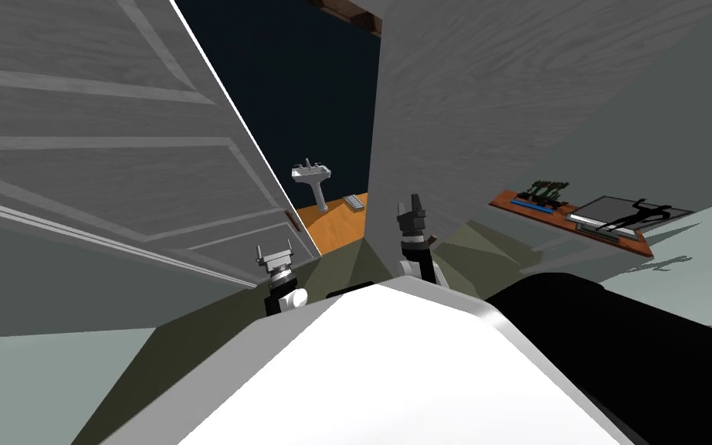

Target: Pull the door open

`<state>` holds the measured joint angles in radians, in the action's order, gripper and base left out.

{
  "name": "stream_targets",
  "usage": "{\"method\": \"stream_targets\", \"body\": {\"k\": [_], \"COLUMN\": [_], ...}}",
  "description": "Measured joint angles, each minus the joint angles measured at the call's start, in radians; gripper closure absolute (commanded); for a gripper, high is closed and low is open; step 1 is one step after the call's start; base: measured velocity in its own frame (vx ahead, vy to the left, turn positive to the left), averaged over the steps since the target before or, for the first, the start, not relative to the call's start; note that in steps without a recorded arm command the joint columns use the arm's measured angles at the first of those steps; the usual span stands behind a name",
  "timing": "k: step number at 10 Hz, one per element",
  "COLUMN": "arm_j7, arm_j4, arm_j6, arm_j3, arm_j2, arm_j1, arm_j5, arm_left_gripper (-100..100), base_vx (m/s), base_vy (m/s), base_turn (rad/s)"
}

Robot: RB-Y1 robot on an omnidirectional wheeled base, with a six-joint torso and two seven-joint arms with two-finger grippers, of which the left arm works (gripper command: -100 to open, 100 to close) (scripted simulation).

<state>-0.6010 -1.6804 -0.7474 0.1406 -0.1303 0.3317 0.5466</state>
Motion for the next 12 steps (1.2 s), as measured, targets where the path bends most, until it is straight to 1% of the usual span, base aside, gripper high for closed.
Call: {"method": "stream_targets", "body": {"k": [1,2,3,5,7,11,12], "arm_j7": [-0.019,-0.037,-0.052,-0.086,-0.125,-0.185,-0.198], "arm_j4": [0.036,0.058,0.085,0.132,0.198,0.291,0.312], "arm_j6": [-0.013,-0.022,-0.026,-0.037,-0.058,-0.088,-0.090], "arm_j3": [0.008,0.018,0.023,0.037,0.052,0.084,0.088], "arm_j2": [-0.005,-0.010,-0.013,-0.024,-0.034,-0.045,-0.050], "arm_j1": [-0.010,-0.010,-0.022,-0.032,-0.053,-0.070,-0.079], "arm_j5": [0.020,0.039,0.061,0.102,0.141,0.216,0.237], "arm_left_gripper": [-100,-100,-100,-100,-100,-100,-100], "base_vx": [0.090,0.088,0.081,0.081,0.089,0.086,0.063], "base_vy": [0.041,0.045,0.047,0.058,0.046,0.059,0.031], "base_turn": [-0.114,-0.101,-0.096,-0.093,-0.102,-0.099,-0.017]}}
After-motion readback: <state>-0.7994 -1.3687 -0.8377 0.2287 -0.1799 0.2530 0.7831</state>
